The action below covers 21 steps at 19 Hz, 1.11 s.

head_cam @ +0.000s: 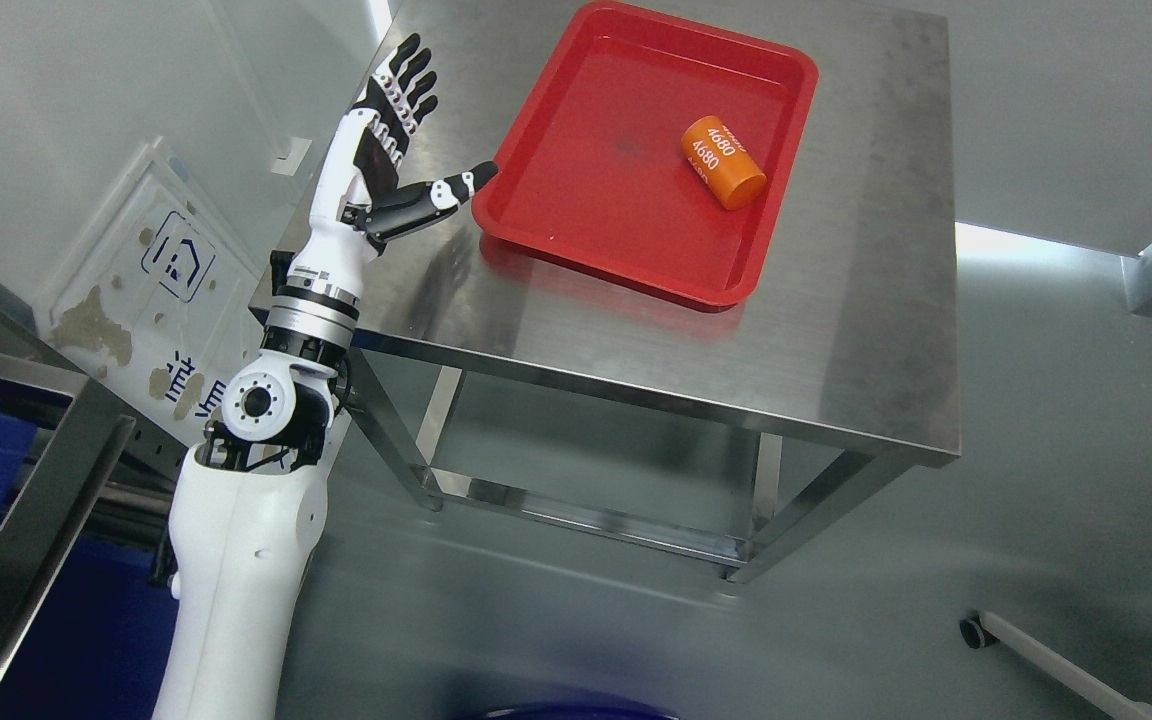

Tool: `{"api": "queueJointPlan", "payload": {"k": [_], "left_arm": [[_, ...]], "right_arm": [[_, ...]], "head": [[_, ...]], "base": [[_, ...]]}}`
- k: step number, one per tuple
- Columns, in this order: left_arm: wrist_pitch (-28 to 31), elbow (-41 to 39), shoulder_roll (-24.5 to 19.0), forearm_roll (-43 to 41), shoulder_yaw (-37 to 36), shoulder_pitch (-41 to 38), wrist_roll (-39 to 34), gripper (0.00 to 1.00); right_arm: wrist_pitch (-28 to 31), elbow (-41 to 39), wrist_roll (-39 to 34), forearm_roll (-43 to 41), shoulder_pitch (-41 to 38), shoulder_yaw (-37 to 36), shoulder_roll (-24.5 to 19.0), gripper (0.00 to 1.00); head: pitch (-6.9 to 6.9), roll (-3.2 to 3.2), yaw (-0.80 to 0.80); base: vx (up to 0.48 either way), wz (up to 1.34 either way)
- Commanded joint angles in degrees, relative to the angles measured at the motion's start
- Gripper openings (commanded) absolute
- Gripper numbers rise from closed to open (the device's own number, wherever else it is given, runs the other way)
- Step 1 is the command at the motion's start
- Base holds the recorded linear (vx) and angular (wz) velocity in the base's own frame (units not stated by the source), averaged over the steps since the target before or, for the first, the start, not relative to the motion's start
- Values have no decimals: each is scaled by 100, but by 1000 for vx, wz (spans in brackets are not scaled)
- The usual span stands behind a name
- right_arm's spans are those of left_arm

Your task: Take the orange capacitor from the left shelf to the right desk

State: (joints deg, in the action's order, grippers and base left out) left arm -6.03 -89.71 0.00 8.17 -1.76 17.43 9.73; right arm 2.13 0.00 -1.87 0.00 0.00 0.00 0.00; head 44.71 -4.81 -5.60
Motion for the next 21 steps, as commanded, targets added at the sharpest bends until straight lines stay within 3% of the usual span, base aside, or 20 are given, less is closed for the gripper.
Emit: {"api": "queueJointPlan", "payload": {"k": [1, 10, 16, 21], "left_arm": [[-284, -503, -100, 1, 844, -661, 47, 100], [-337, -503, -100, 1, 870, -873, 135, 100], [180, -503, -100, 1, 862, -820, 91, 100], [234, -503, -100, 1, 861, -820, 99, 100]], "right_arm": [[-2, -193, 3, 0, -79, -61, 100, 100], [-2, -193, 3, 0, -79, -61, 100, 100], [-2, -193, 3, 0, -79, -61, 100, 100], [-2, -193, 3, 0, -79, -61, 100, 100]], "head": [[0, 0, 0], [0, 0, 0], [0, 0, 0], [0, 0, 0]], "base": [[0, 0], [0, 0], [0, 0], [0, 0]]}}
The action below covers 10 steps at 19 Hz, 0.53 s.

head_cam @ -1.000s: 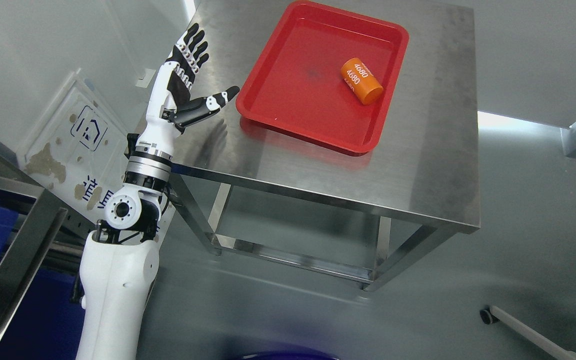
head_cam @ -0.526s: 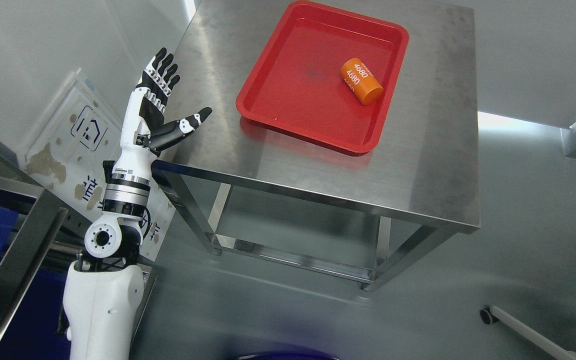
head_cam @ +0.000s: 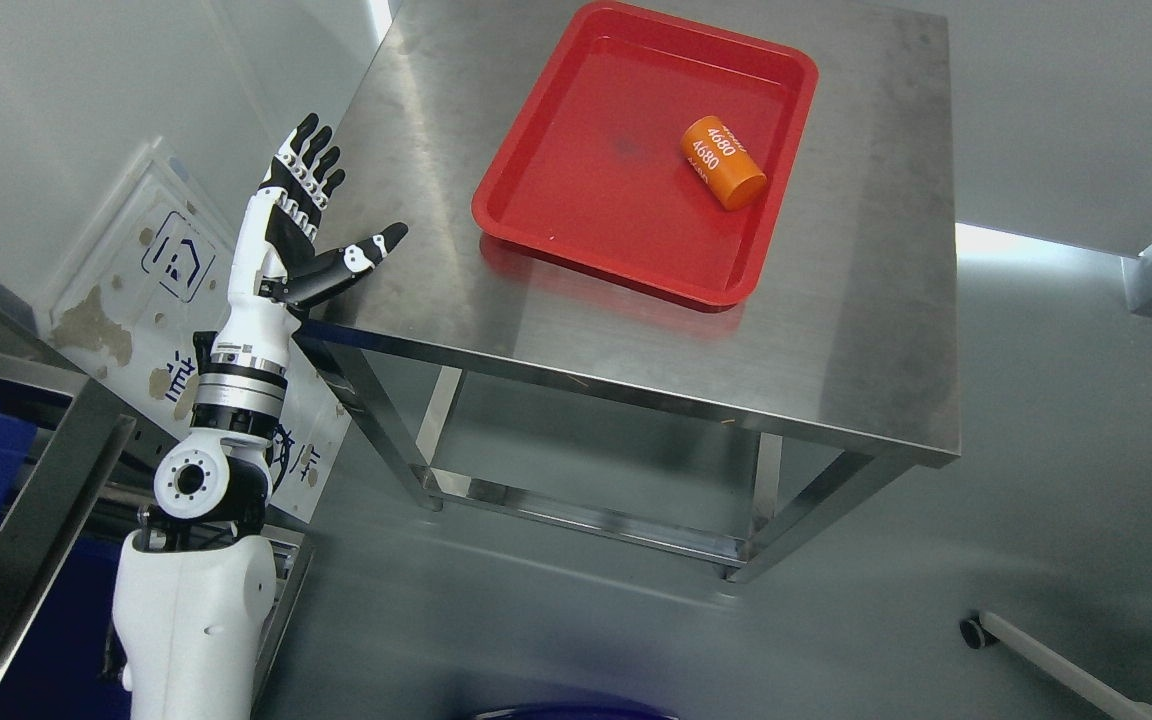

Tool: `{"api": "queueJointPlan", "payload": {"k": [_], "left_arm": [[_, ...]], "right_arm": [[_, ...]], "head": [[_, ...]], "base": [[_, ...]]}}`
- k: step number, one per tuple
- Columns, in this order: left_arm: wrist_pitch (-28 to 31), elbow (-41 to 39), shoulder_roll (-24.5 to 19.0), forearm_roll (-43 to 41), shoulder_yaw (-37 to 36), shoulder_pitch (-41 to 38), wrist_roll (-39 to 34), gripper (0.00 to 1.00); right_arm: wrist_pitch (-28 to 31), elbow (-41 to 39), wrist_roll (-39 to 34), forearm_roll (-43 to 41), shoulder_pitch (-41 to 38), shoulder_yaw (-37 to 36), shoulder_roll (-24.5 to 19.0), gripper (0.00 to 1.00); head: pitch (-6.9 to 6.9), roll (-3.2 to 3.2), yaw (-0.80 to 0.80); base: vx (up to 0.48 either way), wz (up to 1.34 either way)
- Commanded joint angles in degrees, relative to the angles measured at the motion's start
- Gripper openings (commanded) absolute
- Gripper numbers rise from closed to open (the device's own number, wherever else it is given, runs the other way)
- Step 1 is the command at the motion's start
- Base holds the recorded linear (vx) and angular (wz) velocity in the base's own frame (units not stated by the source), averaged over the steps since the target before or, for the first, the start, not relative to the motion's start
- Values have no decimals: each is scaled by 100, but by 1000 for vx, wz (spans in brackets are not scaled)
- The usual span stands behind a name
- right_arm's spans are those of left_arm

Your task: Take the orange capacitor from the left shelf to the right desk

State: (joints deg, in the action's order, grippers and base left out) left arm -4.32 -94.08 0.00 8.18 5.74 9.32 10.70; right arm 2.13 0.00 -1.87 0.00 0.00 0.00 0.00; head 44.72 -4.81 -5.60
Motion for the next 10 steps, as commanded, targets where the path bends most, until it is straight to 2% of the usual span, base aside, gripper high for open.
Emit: {"api": "queueJointPlan", "payload": {"k": [1, 10], "left_arm": [[63, -66, -100, 0, 111, -9, 11, 100], [63, -66, -100, 0, 120, -35, 20, 100]], "right_arm": [[-2, -193, 2, 0, -79, -62, 100, 100], [-2, -193, 2, 0, -79, -62, 100, 100]], "head": [[0, 0, 0], [0, 0, 0]], "base": [[0, 0], [0, 0]]}}
